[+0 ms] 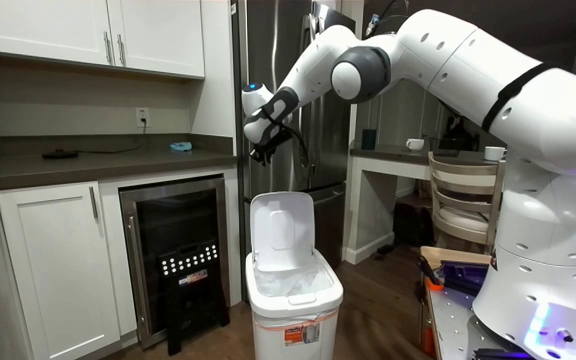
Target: Close the bin
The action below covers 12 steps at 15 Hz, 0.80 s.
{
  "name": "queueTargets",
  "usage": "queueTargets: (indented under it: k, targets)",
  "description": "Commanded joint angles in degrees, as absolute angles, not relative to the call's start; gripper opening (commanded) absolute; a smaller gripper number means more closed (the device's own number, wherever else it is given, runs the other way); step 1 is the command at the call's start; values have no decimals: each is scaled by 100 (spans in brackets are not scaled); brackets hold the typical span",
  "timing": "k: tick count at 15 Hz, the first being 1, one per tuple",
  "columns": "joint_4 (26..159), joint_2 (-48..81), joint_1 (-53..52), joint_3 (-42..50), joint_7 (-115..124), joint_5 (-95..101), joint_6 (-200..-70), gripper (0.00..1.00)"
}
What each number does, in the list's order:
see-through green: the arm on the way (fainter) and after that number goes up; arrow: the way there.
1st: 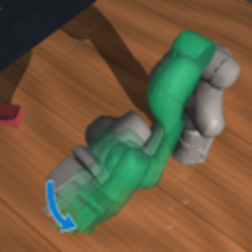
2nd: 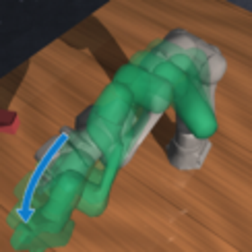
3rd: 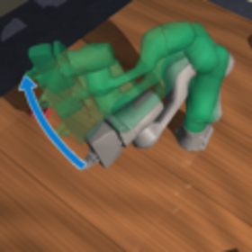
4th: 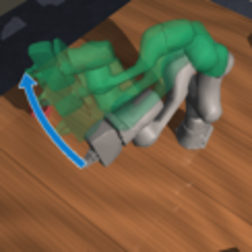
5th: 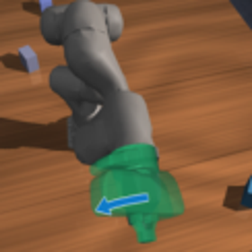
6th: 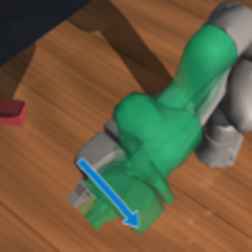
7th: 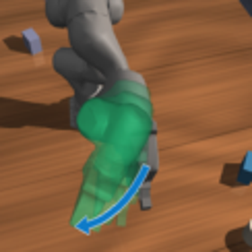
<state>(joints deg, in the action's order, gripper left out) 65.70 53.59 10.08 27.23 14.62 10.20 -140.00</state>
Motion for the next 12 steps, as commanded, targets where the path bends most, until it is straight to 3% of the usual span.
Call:
queueTargets:
  k: [1, 12]
  targets:
    - [5695, 5819, 1338, 2750, 1832, 1169, -13336, 1]
    - [5944, 5787, 1469, 2762, 1905, 844, -12626, 0]
